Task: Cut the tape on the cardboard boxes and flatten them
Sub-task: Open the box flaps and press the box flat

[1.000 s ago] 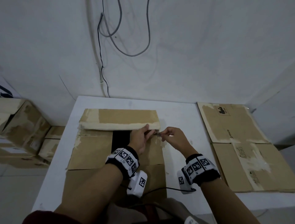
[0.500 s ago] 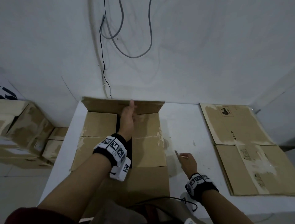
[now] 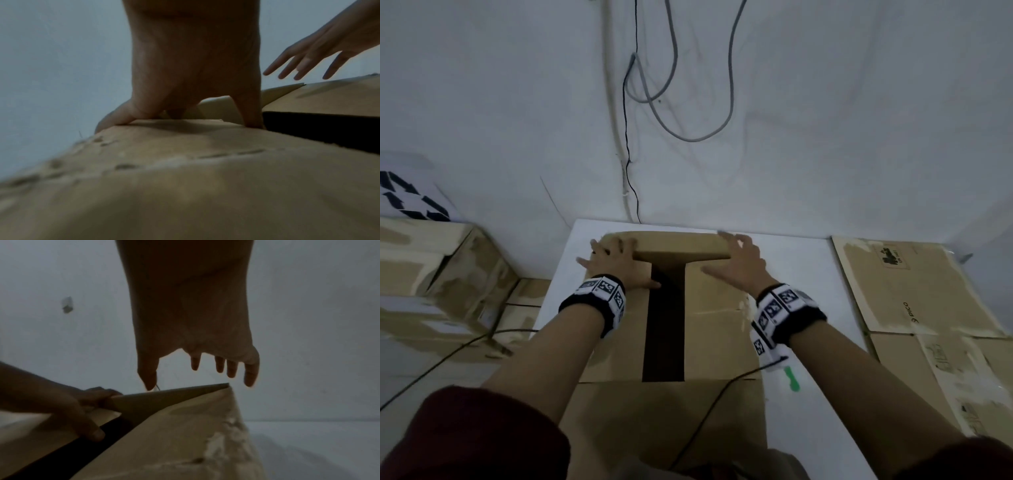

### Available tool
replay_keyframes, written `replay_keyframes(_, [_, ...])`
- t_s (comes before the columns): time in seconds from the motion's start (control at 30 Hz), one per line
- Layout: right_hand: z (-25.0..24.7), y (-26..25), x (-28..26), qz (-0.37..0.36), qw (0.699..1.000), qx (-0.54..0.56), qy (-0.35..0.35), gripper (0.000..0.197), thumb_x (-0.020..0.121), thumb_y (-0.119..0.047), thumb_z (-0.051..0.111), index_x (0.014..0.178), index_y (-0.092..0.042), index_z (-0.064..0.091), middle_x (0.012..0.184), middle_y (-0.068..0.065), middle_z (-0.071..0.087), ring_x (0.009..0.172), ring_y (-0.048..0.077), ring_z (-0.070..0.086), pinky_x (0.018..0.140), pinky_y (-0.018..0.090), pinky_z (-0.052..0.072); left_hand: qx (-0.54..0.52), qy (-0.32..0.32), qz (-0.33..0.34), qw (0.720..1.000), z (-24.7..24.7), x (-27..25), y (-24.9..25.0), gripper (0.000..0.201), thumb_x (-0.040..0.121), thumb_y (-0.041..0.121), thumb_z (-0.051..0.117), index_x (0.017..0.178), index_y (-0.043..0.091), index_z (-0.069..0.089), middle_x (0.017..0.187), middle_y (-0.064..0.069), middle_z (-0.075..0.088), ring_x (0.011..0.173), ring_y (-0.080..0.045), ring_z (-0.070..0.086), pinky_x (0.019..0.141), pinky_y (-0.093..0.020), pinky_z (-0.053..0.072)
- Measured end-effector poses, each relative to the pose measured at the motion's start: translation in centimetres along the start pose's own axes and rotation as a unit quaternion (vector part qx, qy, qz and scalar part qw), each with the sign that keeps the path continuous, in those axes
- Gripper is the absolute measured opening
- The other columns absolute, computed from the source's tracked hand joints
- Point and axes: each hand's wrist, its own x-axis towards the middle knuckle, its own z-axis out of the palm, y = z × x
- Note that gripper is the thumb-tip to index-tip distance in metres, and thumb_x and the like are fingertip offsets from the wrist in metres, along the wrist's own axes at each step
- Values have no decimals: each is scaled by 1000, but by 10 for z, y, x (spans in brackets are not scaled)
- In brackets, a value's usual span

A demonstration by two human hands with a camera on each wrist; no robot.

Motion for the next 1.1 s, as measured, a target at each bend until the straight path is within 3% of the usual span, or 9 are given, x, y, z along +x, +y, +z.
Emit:
replay_keyframes(0.2, [42, -26, 0, 93, 978, -164, -86, 142, 50, -82, 74, 156, -24, 0, 163, 10, -11, 148, 37, -17, 108, 74, 13, 8, -4, 7, 1000, -2, 2, -2, 105, 59, 72, 68, 144, 31, 24, 150, -3, 23, 140, -41, 12, 106, -61, 27])
replay_keyframes(0.37, [43, -23, -6, 82, 986, -129, -71, 131, 62, -72, 75, 155, -25, -5, 161, 11, -21, 147, 37, -22, 113, 70, 5, -194, -29, 45, 980, -28, -10, -18, 108, 59, 70, 67, 147, 21, 29, 154, -8, 25, 142, -33, 20, 113, -47, 23])
replay_keyframes(0.47, [15, -14, -9, 31, 995, 49, -76, 108, 76, -60, 72, 156, -27, 8, 164, 7, -3, 151, 33, -4, 118, 56, 14, -399, -51, 82, 912, -52, -34, -42, 68, 91, 45, 58, 148, 18, 32, 149, -6, 36, 137, -25, 34, 102, -30, 31])
replay_keyframes(0.57, [-23, 5, -34, -4, 945, 310, -104, 69, 90, -49, 61, 150, -32, 32, 145, -7, 43, 131, 20, 41, 102, 42, 36, -467, -33, 58, 882, -79, -59, -73, 46, 98, 35, 49, 142, 22, 43, 136, -4, 52, 119, -24, 53, 82, -31, 46])
replay_keyframes(0.63, [-49, 30, -54, 15, 917, 388, -91, 63, 82, -61, 61, 130, -20, 56, 115, -2, 65, 102, 25, 56, 82, 38, 45, -423, 18, 50, 905, -91, -71, -97, 45, 98, 26, 51, 142, 18, 42, 131, -11, 56, 105, -23, 58, 81, -33, 49])
replay_keyframes(0.7, [-66, 61, -70, 17, 925, 378, -41, 48, 91, -45, 59, 121, -8, 58, 110, 14, 67, 91, 30, 62, 76, 37, 50, -323, 52, 31, 945, -92, -81, -120, 56, 95, 18, 57, 146, 12, 35, 137, -17, 51, 115, -30, 54, 93, -38, 44])
replay_keyframes(0.77, [-71, 94, -81, 35, 947, 319, 4, 36, 97, -24, 59, 131, -13, 53, 127, 17, 61, 101, 27, 63, 84, 42, 53, -213, 63, 1, 975, -80, -92, -135, 65, 95, 22, 58, 149, 8, 26, 144, -20, 42, 128, -36, 44, 101, -41, 37])
replay_keyframes(0.93, [-23, 129, -104, 90, 990, 82, 67, 75, 85, -17, 75, 149, -16, 37, 141, 22, 44, 126, 38, 46, 104, 48, 42, 6, 133, -88, 987, -12, -109, -134, 66, 98, 18, 39, 153, 11, 2, 158, -22, -4, 145, -42, -3, 117, -58, 6])
replay_keyframes(1.1, [40, 97, -154, -44, 992, 54, 106, 43, 96, -31, 58, 137, -17, 54, 131, 9, 53, 119, 26, 52, 99, 36, 42, -93, 129, -60, 985, 43, -149, -95, 66, 96, 48, 45, 147, 11, 24, 149, -22, 21, 134, -40, 25, 110, -49, 22])
